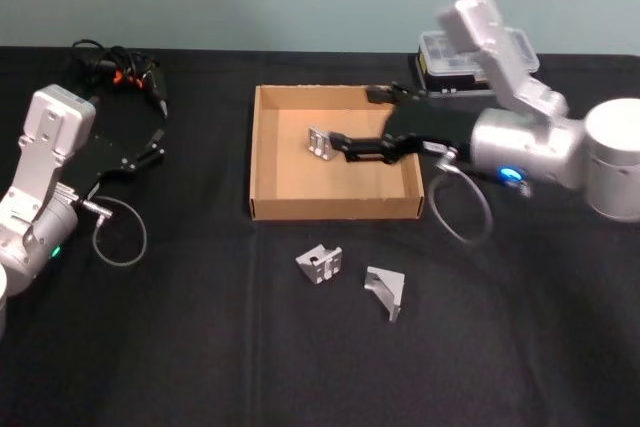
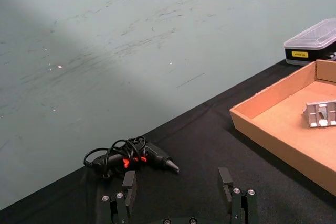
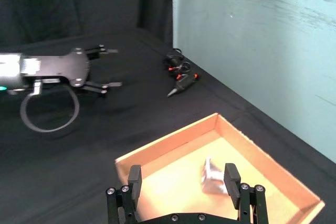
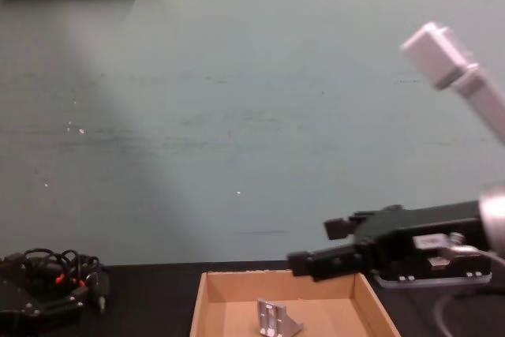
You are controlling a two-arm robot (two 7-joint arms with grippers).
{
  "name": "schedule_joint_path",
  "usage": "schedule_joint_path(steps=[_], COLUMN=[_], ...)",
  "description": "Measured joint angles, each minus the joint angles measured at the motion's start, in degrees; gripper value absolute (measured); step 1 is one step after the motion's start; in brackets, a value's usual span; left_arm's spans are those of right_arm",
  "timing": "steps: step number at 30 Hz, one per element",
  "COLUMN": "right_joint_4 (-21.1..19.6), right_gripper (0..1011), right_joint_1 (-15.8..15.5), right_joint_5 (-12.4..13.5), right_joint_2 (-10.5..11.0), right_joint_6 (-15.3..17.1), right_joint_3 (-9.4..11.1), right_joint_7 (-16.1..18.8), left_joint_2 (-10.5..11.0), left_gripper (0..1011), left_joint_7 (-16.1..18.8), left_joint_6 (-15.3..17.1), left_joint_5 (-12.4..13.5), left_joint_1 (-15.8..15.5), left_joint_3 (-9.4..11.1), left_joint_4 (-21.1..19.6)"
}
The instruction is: Use one hand to pick up the angle iron from the table and place it into the box.
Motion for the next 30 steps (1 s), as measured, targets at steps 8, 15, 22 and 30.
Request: schedule_joint_path(steps=[8, 15, 22, 30], right_joint_4=[-9.95, -12.09, -11.67, -11.10], right_gripper=[1003, 1003, 1003, 1003], right_joint_1=[-8.27, -13.05, -15.13, -15.64], right_joint_5=[4.42, 7.48, 8.41, 8.71], right_joint_2=[9.41, 14.17, 17.06, 17.87], right_joint_6=[-3.45, -6.98, -11.42, -13.07], right_joint_3=[2.30, 3.15, 2.24, 1.43], right_joint_7=[3.60, 6.08, 9.39, 10.37], left_joint_2=[0.00, 0.00, 0.00, 0.00], left_gripper=[1011, 1011, 1011, 1011], left_joint_7=[0.00, 0.00, 0.00, 0.00], left_joint_6=[0.00, 0.00, 0.00, 0.00], left_joint_5=[0.00, 0.00, 0.01, 0.00], left_joint_1=[0.00, 0.00, 0.00, 0.00], left_joint_3=[0.00, 0.00, 0.00, 0.00], left_joint_4=[0.00, 0.00, 0.00, 0.00])
